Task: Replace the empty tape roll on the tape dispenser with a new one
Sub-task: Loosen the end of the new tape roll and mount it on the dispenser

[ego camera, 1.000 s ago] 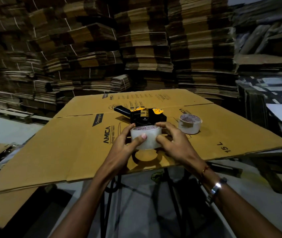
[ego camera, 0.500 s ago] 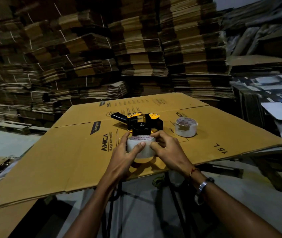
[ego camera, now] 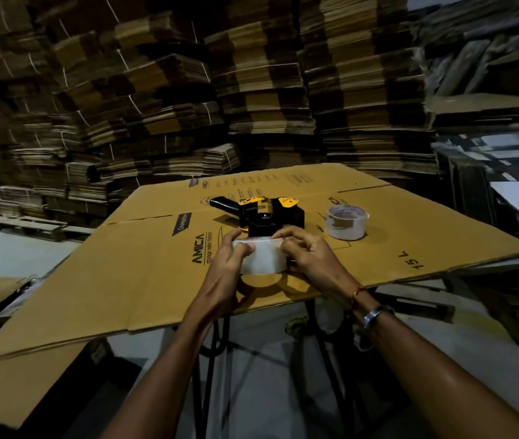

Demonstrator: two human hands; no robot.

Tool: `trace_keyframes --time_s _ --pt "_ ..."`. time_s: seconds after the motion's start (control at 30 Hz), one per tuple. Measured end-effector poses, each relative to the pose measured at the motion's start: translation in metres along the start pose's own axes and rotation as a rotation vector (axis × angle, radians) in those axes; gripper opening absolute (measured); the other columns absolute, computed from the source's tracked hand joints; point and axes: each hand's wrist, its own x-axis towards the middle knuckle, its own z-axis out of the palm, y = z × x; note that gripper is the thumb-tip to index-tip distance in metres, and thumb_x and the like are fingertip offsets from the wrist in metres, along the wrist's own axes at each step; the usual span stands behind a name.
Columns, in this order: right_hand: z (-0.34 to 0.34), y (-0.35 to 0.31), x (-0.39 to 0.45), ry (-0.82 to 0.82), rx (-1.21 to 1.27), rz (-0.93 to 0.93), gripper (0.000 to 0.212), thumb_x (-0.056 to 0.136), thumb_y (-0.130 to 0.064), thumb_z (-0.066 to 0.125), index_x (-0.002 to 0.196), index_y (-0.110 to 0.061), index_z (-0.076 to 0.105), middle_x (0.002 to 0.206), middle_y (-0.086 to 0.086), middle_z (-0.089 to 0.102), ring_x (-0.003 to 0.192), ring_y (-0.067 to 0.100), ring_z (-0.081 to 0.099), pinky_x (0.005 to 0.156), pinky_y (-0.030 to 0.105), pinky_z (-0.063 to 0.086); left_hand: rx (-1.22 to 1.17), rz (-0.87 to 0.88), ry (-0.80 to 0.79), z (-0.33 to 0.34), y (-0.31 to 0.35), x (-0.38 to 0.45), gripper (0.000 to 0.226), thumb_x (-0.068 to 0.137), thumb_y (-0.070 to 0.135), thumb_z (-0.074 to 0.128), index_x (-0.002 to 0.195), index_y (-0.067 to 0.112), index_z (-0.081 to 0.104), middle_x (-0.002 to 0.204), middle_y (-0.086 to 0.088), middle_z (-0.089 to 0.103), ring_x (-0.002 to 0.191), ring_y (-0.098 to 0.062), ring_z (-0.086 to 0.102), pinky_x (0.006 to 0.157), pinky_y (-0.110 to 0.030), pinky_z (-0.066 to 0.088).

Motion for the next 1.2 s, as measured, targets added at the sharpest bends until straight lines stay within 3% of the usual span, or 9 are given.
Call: trace_keyframes --time_s 0.17,0.3,0.4,0.47,0.57,0.7,0.87,0.97,1.2 --pt "-0.006 0.002 0.002 0.011 0.083 0.045 0.021 0.103 -0.013 0.051 0.11 -0.011 0.07 0.125 0.009 0.062 0.112 0.026 0.063 0.072 0.029 0.061 -0.064 -0.002 -0.016 -0.005 -0.004 0.001 0.044 0.077 0.037 0.047 0.119 0.035 0.06 0.114 -0.008 0.054 0.094 -0.029 0.054 0.071 -0.04 0.045" --pt "-0.009 0.005 0.006 0.102 0.151 0.06 0.024 0.105 -0.023 0.05 0.112 -0.027 0.073 0.135 0.01 0.059 0.119 0.028 0.063 0.08 0.036 0.062 -0.014 0.048 0.036 -0.004 -0.008 0.0 0.03 0.097 0.02 0.045 0.115 0.03 0.067 0.117 -0.009 0.061 0.092 -0.032 0.068 0.056 -0.031 0.052" --pt "-0.009 0.006 0.006 0.095 0.144 0.019 0.024 0.103 -0.031 0.054 0.122 -0.027 0.068 0.135 0.007 0.06 0.122 0.024 0.062 0.089 0.036 0.061 0.051 0.15 0.13 -0.005 -0.01 0.0 0.032 0.094 0.004 0.048 0.108 0.023 0.069 0.113 -0.006 0.063 0.093 -0.035 0.068 0.058 -0.034 0.057" --pt "-0.009 0.008 0.004 0.047 0.127 0.023 0.043 0.093 -0.046 0.059 0.131 -0.027 0.063 0.135 0.005 0.06 0.122 0.023 0.061 0.093 0.041 0.06 0.057 0.173 0.147 -0.006 -0.011 0.0 0.034 0.092 0.001 0.049 0.108 0.021 0.071 0.111 -0.004 0.064 0.096 -0.032 0.068 0.061 -0.039 0.061" --pt "-0.013 0.011 0.005 -0.011 0.081 0.041 0.064 0.078 -0.06 0.068 0.135 -0.032 0.06 0.136 0.004 0.058 0.122 0.024 0.061 0.096 0.047 0.059 0.092 0.215 0.162 -0.007 -0.012 -0.001 0.035 0.093 0.002 0.051 0.114 0.021 0.071 0.116 -0.003 0.067 0.099 -0.023 0.069 0.067 -0.047 0.063" --pt "-0.013 0.01 0.007 -0.022 0.084 0.068 0.061 0.074 -0.065 0.066 0.127 -0.035 0.06 0.136 0.006 0.058 0.122 0.026 0.06 0.098 0.048 0.057 0.016 0.146 0.076 -0.008 -0.012 -0.004 0.039 0.095 0.009 0.054 0.13 0.024 0.062 0.126 -0.005 0.06 0.1 -0.027 0.07 0.074 -0.044 0.062" --pt "-0.008 0.008 0.007 0.001 -0.027 0.011 0.064 0.081 -0.056 0.058 0.137 -0.024 0.054 0.125 -0.005 0.058 0.107 0.013 0.065 0.079 0.03 0.06 0.291 0.274 0.005 -0.002 -0.009 -0.007 0.046 0.091 0.028 0.068 0.135 0.022 0.054 0.123 -0.003 0.055 0.095 -0.01 0.064 0.066 -0.019 0.058" --pt "-0.006 0.009 0.007 0.024 -0.06 -0.022 0.057 0.084 -0.053 0.058 0.133 -0.023 0.056 0.12 -0.008 0.061 0.098 0.003 0.068 0.07 0.024 0.058 0.275 0.288 0.002 -0.002 -0.008 -0.008 0.046 0.082 0.034 0.064 0.125 0.022 0.056 0.115 -0.004 0.058 0.086 -0.008 0.067 0.063 -0.024 0.06" --pt "-0.008 0.007 0.006 0.073 -0.016 0.001 0.045 0.088 -0.057 0.054 0.123 -0.03 0.06 0.123 -0.001 0.058 0.112 0.024 0.063 0.087 0.054 0.061 0.203 0.275 -0.053 -0.009 -0.013 -0.002 0.045 0.081 0.026 0.06 0.126 0.032 0.058 0.125 -0.008 0.06 0.095 -0.022 0.07 0.075 -0.044 0.063"
